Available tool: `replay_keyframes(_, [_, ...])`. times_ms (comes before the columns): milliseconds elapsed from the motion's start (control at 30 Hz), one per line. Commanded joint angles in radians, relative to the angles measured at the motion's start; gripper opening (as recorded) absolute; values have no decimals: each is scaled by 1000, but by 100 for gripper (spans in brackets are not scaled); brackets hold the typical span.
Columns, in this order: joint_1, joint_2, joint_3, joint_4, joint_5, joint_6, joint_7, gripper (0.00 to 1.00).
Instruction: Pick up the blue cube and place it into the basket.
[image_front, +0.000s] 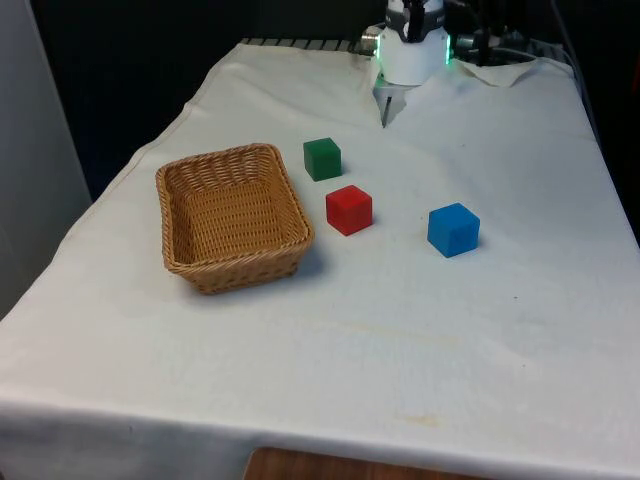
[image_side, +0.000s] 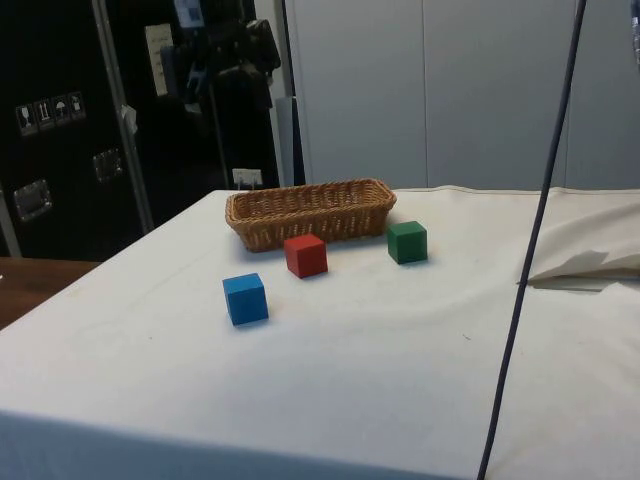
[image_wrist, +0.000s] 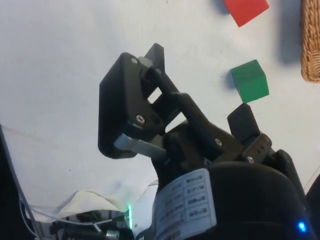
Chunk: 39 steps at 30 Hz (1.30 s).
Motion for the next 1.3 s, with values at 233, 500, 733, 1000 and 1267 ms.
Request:
replay_keyframes(233, [-4, 30, -1, -2, 31, 37, 44, 100])
replay_keyframes(500, [-6, 62, -2, -1, 49, 68, 83, 100])
replay_keyframes(733, [-9, 82, -2, 0, 62, 97, 112, 100])
replay_keyframes(1000, [-11, 97, -1, -1, 86, 140, 134, 100])
replay_keyframes(1267, [-11, 109, -1, -4, 112, 178, 154, 100])
